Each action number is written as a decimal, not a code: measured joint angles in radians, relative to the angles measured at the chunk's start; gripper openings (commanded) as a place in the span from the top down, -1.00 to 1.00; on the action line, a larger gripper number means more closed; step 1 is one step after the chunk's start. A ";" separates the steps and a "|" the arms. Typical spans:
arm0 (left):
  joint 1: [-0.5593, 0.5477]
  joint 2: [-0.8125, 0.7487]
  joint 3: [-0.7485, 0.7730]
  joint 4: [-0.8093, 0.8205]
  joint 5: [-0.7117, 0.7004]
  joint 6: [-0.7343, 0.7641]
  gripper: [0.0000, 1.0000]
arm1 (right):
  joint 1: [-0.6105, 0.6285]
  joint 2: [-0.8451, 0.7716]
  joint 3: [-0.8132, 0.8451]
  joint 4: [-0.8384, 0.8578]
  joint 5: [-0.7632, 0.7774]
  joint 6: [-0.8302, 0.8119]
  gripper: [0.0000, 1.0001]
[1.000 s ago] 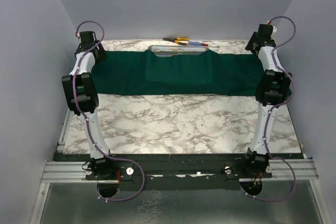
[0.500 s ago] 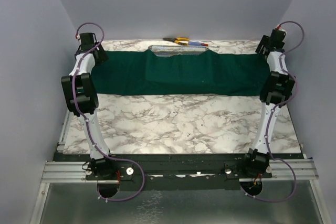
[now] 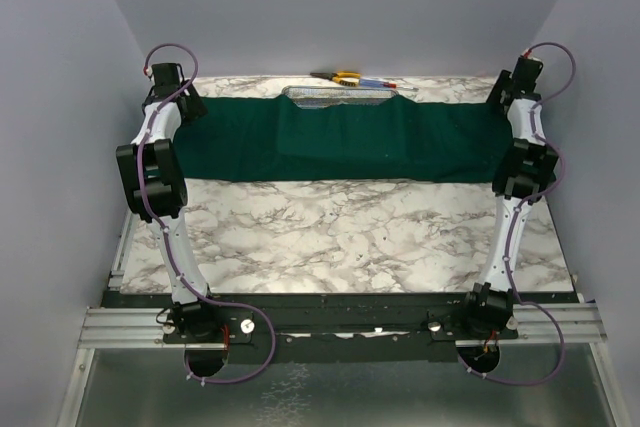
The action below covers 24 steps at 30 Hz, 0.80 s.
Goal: Open and lay out the surgical kit
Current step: Open the surgical kit at the center of the board.
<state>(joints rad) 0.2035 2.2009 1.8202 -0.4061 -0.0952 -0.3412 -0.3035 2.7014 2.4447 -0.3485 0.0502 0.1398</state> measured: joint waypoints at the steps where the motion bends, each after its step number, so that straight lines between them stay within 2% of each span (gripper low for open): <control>1: 0.000 0.000 0.000 0.000 0.001 0.000 -0.64 | 0.002 0.002 0.005 -0.003 -0.002 0.002 0.05; 6: 0.000 -0.002 0.000 0.000 0.003 0.000 -0.64 | 0.002 0.004 0.012 -0.011 -0.012 0.006 0.27; 9: 0.000 -0.010 -0.002 0.000 0.003 0.000 -0.64 | 0.002 0.010 0.023 -0.019 -0.012 0.014 0.26; 12: 0.000 -0.021 -0.005 0.000 0.003 0.000 -0.64 | 0.002 0.013 0.025 -0.020 -0.012 0.020 0.14; 14: 0.000 -0.028 -0.005 0.000 0.003 0.001 -0.64 | 0.002 0.019 0.025 -0.020 -0.012 0.027 0.15; 17: 0.000 -0.035 -0.005 0.000 0.003 0.001 -0.64 | 0.002 0.039 0.048 -0.024 -0.011 0.030 0.36; 20: 0.000 -0.037 -0.005 0.000 0.002 0.001 -0.64 | 0.003 0.044 0.058 -0.031 -0.011 0.035 0.77; 22: 0.000 -0.037 -0.005 0.000 0.003 0.000 -0.64 | 0.002 0.044 0.058 -0.035 -0.011 0.037 0.97; 24: 0.000 -0.037 -0.005 0.000 0.002 0.000 -0.64 | 0.002 0.044 0.058 -0.035 -0.011 0.043 0.99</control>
<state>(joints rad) 0.2035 2.1643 1.8153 -0.4057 -0.0929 -0.3408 -0.3012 2.7453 2.5031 -0.3840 0.0391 0.1825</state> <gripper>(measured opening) 0.822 0.036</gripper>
